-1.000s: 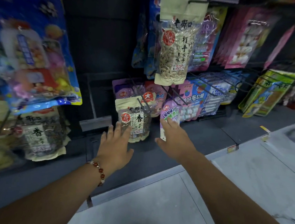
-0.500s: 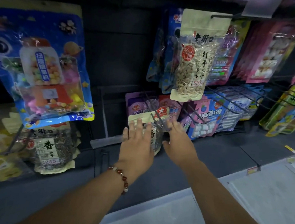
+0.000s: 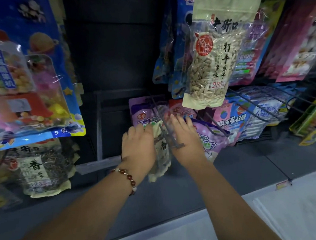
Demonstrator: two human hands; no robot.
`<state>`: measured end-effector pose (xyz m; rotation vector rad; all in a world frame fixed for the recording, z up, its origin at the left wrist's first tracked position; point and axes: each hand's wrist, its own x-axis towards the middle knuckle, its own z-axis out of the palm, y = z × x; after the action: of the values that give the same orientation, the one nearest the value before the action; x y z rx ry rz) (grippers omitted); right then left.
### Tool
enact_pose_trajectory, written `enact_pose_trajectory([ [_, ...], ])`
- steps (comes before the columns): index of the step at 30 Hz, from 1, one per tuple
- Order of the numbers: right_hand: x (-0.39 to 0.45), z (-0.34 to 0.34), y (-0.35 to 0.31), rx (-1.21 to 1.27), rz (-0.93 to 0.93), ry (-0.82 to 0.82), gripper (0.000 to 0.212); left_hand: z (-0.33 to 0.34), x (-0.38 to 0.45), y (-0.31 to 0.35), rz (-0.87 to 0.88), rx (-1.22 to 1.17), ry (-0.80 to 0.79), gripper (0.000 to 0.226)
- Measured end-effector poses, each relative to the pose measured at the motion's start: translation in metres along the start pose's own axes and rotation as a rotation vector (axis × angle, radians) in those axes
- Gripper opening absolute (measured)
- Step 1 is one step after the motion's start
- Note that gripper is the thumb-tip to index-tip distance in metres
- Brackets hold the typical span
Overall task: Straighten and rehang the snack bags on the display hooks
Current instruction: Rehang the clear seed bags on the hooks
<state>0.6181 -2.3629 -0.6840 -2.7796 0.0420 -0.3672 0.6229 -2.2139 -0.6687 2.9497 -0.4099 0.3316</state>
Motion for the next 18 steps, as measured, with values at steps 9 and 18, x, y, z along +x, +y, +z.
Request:
enact_pose_trajectory([
  [9, -0.01, 0.013, 0.002, 0.088, -0.011, 0.021, 0.072, -0.014, -0.022, 0.002, 0.074, -0.139, -0.076, 0.026],
  [18, -0.052, -0.014, 0.017, 0.037, -0.098, 0.048, 0.052, -0.034, -0.061, 0.003, 0.172, -0.176, -0.061, 0.03],
])
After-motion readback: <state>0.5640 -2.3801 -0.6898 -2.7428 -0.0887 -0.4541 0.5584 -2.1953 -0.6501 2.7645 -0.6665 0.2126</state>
